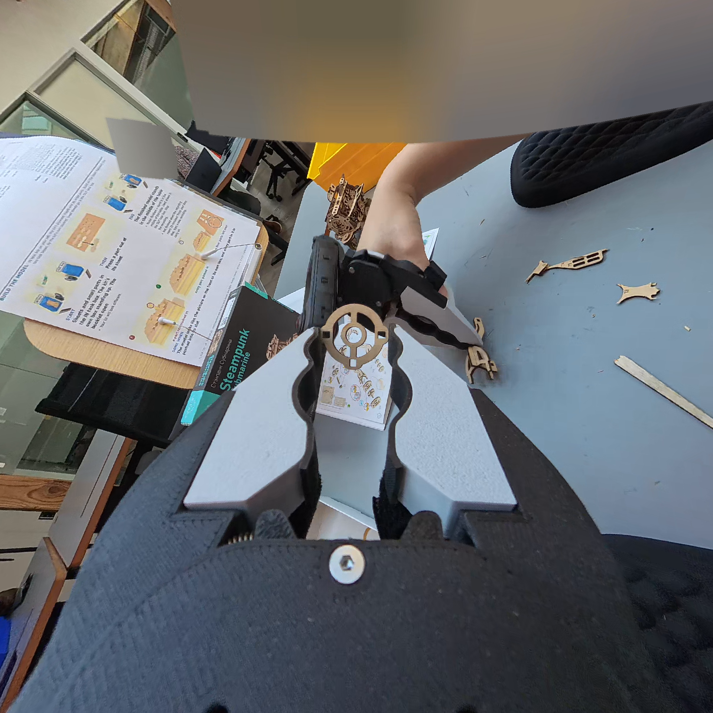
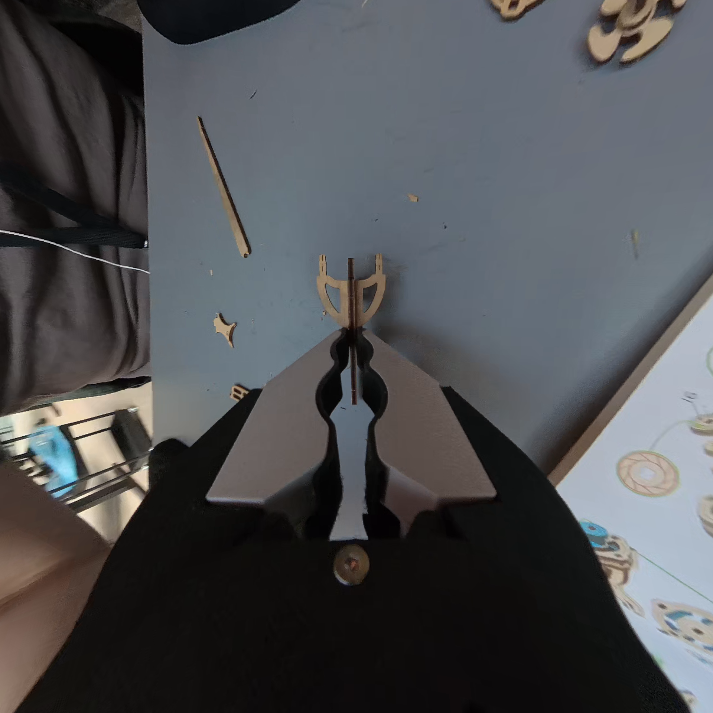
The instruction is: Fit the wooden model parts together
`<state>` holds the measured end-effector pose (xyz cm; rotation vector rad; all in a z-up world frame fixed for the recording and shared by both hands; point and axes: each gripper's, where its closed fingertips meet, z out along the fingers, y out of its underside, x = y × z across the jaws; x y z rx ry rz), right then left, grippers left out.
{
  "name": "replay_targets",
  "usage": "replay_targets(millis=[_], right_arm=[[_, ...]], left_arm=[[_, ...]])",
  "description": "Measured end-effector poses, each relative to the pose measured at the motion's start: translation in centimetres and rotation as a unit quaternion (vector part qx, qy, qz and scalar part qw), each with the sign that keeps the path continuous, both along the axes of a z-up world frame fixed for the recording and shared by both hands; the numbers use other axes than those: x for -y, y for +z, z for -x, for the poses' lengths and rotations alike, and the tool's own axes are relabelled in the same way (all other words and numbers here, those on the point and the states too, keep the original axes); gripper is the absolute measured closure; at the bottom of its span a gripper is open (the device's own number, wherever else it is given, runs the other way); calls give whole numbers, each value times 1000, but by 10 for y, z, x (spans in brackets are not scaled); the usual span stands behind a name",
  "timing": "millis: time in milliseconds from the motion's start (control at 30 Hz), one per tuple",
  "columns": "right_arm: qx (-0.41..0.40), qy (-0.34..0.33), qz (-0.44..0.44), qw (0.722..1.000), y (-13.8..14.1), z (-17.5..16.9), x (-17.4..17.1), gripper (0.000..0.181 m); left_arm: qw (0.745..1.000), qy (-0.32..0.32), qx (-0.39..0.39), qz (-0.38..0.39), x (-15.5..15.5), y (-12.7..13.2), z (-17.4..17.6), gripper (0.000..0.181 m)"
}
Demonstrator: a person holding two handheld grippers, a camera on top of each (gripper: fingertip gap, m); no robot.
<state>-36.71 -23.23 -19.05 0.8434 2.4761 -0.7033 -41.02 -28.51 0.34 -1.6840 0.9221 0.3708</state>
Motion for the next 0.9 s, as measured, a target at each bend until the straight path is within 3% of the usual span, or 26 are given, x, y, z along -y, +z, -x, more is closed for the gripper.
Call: replay_targets(millis=[67, 100, 133, 167, 233, 267, 300, 367, 433, 633, 767, 900], right_arm=[[-129, -5, 9, 992, 19, 13, 4, 180], [-214, -9, -3, 977, 31, 21, 3, 180], [-331, -7, -24, 943, 48, 32, 1, 180], [-467, 5, -51, 883, 73, 40, -1, 180], [-705, 59, -95, 700, 127, 32, 9, 180], [-772, 81, -134, 616, 143, 23, 14, 181], [-796, 99, -178, 570, 146, 17, 15, 181], [-805, 117, -222, 538, 137, 7, 21, 180], [-827, 130, -245, 489, 133, -1, 27, 180], [-851, 165, -264, 422, 130, -20, 45, 180], [-863, 168, -259, 399, 138, -28, 55, 181], [-859, 164, -258, 410, 134, -26, 51, 180]], left_arm=[[1000, 2, 3, -7, 2, 4, 2, 148], [1000, 2, 4, -11, 3, 7, 3, 148], [1000, 3, 6, -16, 5, 10, 4, 148], [1000, 3, 8, -20, 6, 13, 4, 148], [1000, 1, 12, -28, 8, 18, 5, 148], [999, 1, 13, -31, 9, 20, 5, 148], [999, 0, 14, -34, 11, 22, 4, 148], [999, 0, 15, -39, 13, 25, 4, 148], [999, 1, 14, -44, 15, 28, 4, 148], [999, -2, 15, -48, 18, 32, 1, 148], [999, -2, 15, -44, 16, 29, 1, 148], [999, -7, 15, -37, 13, 25, -2, 148]])
